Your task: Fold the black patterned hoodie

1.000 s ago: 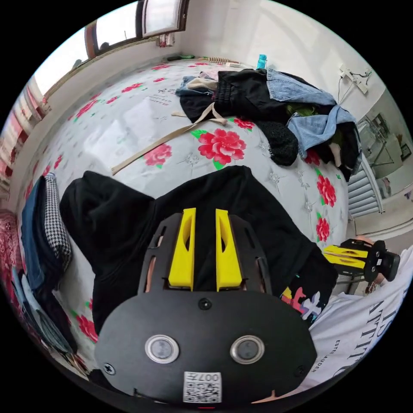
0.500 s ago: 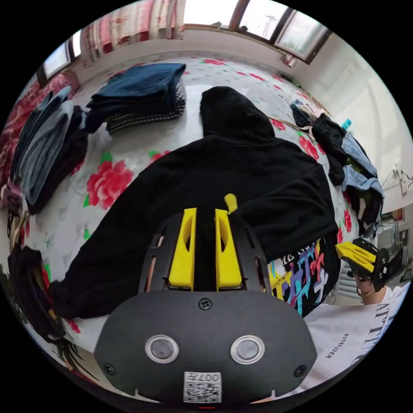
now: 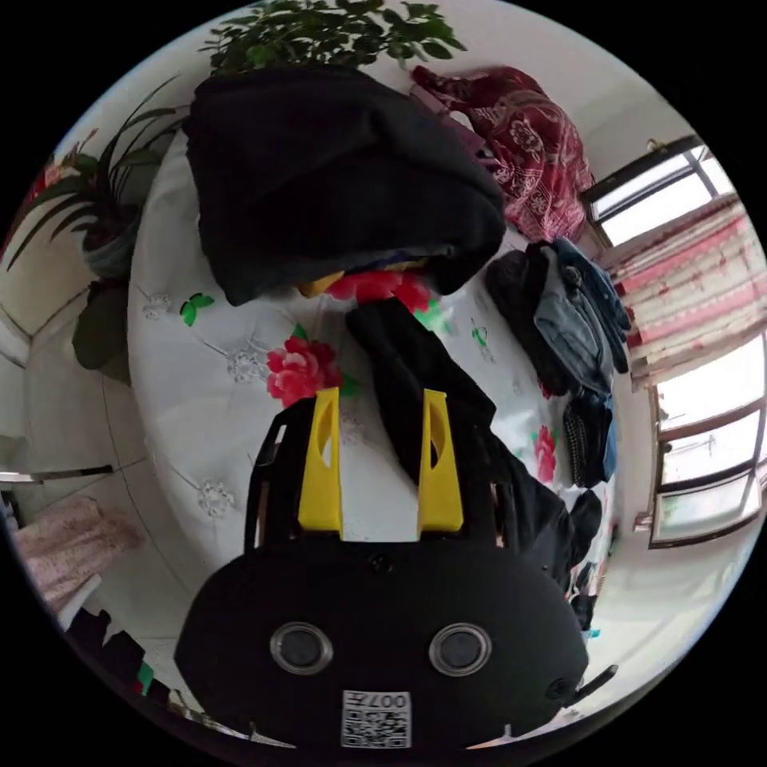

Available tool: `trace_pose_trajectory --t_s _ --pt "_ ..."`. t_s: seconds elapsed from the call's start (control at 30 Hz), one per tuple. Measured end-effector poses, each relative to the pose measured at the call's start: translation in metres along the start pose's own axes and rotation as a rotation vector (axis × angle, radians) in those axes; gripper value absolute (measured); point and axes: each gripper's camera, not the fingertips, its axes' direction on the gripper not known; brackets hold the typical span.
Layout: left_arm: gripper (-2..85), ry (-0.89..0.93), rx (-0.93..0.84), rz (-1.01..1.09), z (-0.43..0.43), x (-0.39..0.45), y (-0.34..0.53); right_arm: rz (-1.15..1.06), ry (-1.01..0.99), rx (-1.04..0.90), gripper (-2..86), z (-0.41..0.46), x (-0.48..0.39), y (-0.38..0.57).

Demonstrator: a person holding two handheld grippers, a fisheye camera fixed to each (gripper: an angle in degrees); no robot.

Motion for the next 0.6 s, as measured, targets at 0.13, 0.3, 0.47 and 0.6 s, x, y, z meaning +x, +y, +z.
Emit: trace_pose_trajectory --t_s 0.13,0.3,0.47,0.6 --pt "13.2 0.122 -0.046 -0.130 0.011 -0.009 -0.045 -0.040 -0.007 -0.037 -0.3 0.009 -0.017 -0.024" --pt "3.7 0.261 0.019 -0.220 -0.039 0.024 -0.034 -0.067 0.044 -0.056 -0.3 0.008 -0.021 -0.040" --pt "3.7 0.518 0.166 0.391 -0.181 0.294 0.053 -0.005 0.064 -0.056 -0.2 0.003 0.003 -0.042" --pt "4.1 0.842 0.077 0.958 -0.266 0.540 0.249 0.070 0.125 -0.037 -0.2 -0.014 0.040 -0.035"
